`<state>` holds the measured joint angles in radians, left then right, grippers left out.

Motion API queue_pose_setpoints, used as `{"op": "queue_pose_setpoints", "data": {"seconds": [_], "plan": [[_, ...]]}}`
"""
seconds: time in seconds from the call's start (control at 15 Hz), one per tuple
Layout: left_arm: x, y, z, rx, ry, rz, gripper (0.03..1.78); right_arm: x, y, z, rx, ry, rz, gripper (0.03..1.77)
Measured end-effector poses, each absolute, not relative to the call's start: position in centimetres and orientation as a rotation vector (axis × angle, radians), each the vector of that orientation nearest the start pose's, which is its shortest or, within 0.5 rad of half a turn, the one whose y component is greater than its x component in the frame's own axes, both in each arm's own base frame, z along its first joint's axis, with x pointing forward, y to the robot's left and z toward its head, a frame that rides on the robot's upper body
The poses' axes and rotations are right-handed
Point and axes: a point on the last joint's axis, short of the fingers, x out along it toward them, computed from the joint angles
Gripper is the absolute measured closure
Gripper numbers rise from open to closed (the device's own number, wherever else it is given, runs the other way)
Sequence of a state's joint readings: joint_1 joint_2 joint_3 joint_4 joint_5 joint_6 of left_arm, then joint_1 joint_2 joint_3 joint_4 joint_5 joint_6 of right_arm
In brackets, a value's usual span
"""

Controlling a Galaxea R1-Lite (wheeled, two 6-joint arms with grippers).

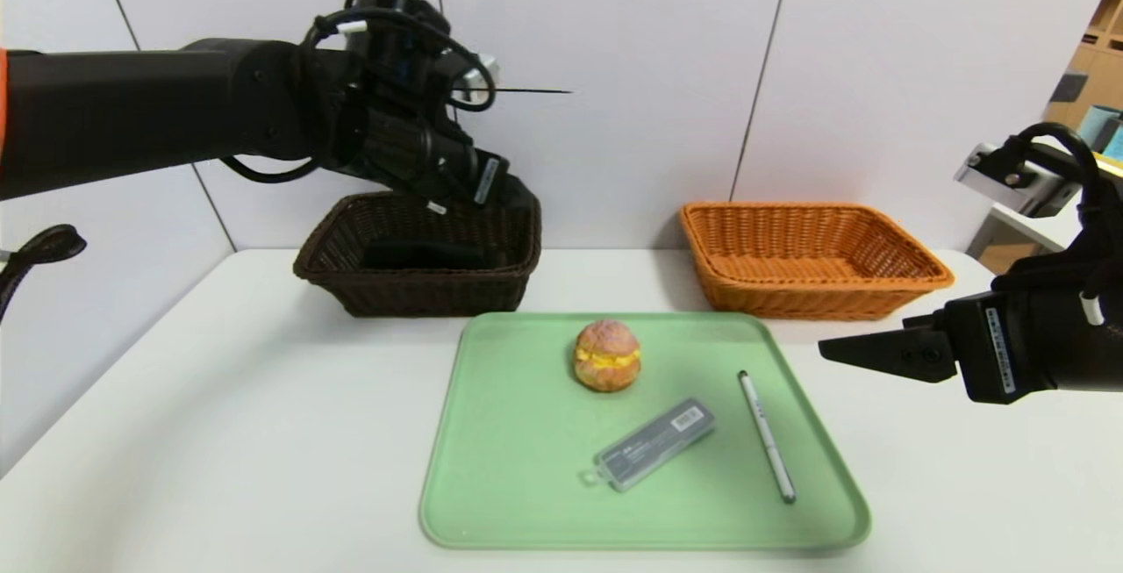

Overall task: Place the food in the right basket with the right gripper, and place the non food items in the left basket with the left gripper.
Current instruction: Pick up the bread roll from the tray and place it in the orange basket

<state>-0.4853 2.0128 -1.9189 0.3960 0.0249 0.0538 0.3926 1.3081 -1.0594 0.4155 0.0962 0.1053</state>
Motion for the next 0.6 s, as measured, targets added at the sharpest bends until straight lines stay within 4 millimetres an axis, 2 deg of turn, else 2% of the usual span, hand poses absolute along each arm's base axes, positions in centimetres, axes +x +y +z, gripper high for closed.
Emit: {"op": "queue_pose_setpoints", "data": {"seconds": [0.27,0.6], "plan": [[31.6,-23.7,27.8,0.007,0.562,-0.403,0.17,17.4,7.0,25.7,0.010,0.684,0.412,0.10],[29.3,-25.9,27.1,-0.069,0.644,-0.375,0.14,17.3,6.6,25.7,0.016,0.680,0.401,0.10]]}}
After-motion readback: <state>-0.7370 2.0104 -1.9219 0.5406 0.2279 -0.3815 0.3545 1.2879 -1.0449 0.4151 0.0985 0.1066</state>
